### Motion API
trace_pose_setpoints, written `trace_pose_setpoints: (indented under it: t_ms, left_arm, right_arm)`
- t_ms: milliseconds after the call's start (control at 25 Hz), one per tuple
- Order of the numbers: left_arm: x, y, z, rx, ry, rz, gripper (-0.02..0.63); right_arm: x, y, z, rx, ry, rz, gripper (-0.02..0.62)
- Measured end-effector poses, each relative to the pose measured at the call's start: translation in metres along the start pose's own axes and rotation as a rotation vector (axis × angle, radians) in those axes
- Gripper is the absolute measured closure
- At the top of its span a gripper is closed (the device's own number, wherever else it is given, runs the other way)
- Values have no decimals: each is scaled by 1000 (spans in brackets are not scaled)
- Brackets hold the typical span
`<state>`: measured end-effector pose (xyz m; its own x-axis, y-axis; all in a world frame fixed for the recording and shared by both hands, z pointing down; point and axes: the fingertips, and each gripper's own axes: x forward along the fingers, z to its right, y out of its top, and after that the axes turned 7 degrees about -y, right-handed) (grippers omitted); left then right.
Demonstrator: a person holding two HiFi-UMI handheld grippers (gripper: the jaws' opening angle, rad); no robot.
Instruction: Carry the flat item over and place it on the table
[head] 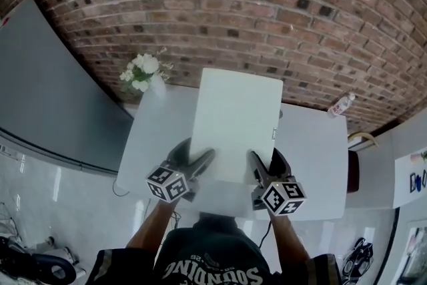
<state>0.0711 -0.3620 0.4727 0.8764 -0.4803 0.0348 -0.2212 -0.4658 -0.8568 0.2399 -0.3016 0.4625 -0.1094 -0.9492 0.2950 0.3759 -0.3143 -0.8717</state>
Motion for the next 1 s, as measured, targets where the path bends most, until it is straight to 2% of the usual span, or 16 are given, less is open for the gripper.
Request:
trace_pose_setpoints:
  t_ms: [640, 1000]
  left_arm:
    - [-22, -73, -53, -79, 58, -98, 222]
    - [-52, -114, -67, -110, 100, -149, 222]
  right_arm:
    - [29, -87, 11, 32, -13, -157, 284]
    - [28, -140, 9, 66, -3, -241, 285]
